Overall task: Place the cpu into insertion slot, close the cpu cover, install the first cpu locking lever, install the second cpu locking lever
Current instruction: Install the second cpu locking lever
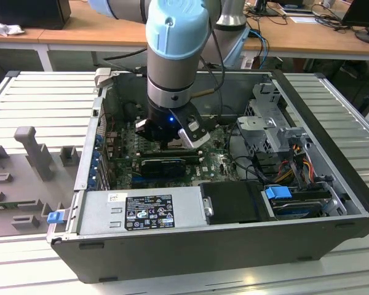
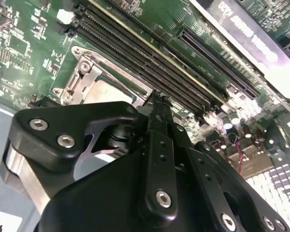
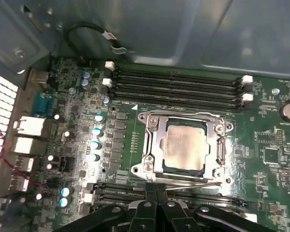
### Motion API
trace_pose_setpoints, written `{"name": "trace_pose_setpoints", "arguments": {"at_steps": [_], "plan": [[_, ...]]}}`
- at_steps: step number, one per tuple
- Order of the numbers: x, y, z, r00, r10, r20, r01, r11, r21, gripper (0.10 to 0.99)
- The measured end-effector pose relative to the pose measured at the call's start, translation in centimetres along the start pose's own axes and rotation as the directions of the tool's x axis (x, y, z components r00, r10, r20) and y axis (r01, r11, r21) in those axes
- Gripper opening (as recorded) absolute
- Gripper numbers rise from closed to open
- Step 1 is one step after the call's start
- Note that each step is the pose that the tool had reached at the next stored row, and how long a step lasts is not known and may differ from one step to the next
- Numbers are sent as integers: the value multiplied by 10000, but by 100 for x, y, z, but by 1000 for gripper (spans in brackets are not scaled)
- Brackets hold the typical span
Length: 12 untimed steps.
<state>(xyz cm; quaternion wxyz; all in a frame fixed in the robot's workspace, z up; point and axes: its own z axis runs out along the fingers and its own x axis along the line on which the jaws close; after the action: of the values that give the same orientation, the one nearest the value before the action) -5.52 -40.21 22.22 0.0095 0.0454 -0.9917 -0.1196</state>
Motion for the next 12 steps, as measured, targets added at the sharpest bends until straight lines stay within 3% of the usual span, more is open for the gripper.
{"name": "trace_pose_setpoints", "arguments": {"at_steps": [2, 6, 10, 12], "plan": [[11, -4, 24, 9999, 138, 35, -138, 9999, -4, 106], [121, -2, 61, 9999, 140, 43, -139, 9999, -92, 106], [136, -21, 142, 9999, 142, 45, -142, 9998, -135, 106], [153, -29, 183, 9999, 139, 55, -138, 9996, -248, 106]]}}
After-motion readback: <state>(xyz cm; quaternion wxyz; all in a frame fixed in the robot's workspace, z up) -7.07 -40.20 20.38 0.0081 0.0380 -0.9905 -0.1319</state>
